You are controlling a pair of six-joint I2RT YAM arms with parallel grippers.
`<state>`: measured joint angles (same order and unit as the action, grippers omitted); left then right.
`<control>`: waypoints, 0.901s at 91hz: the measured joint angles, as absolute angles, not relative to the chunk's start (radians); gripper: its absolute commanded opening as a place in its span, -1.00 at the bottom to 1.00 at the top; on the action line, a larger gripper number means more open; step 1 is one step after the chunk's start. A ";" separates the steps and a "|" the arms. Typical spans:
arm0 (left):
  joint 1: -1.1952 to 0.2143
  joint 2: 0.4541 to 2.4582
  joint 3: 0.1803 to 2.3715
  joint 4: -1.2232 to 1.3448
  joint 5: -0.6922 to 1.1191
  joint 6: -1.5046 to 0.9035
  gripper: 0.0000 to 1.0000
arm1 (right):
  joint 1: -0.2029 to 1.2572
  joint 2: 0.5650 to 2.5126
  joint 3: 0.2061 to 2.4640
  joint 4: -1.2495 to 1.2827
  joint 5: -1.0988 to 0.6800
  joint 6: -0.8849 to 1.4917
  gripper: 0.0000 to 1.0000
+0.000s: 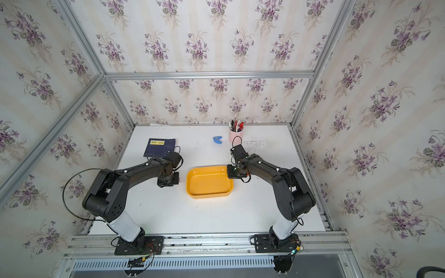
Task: Take the screw protection sleeves out of the storage box
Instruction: Adjust the screw protection sleeve at the center of the board.
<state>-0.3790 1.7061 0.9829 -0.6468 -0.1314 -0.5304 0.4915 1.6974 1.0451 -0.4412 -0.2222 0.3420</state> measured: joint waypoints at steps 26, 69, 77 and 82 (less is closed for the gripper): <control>-0.384 1.634 0.970 -0.657 -0.144 -0.541 -0.83 | 0.492 1.697 1.045 -0.441 -0.223 0.342 -0.63; -0.413 1.546 0.933 -0.668 -0.070 -0.538 -0.80 | 0.492 1.698 1.051 -0.442 -0.225 0.342 -0.59; -0.414 1.515 0.912 -0.646 -0.046 -0.549 -0.59 | 0.492 1.698 1.051 -0.441 -0.230 0.342 -0.54; -0.415 1.473 0.904 -0.636 -0.042 -0.557 -0.50 | 0.492 1.698 1.051 -0.439 -0.236 0.341 -0.54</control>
<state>-0.4149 1.4727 0.9035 -0.6357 -0.0422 -0.5568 0.4915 1.6978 1.0508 -0.4385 -0.2359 0.3412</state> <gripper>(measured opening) 0.222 0.231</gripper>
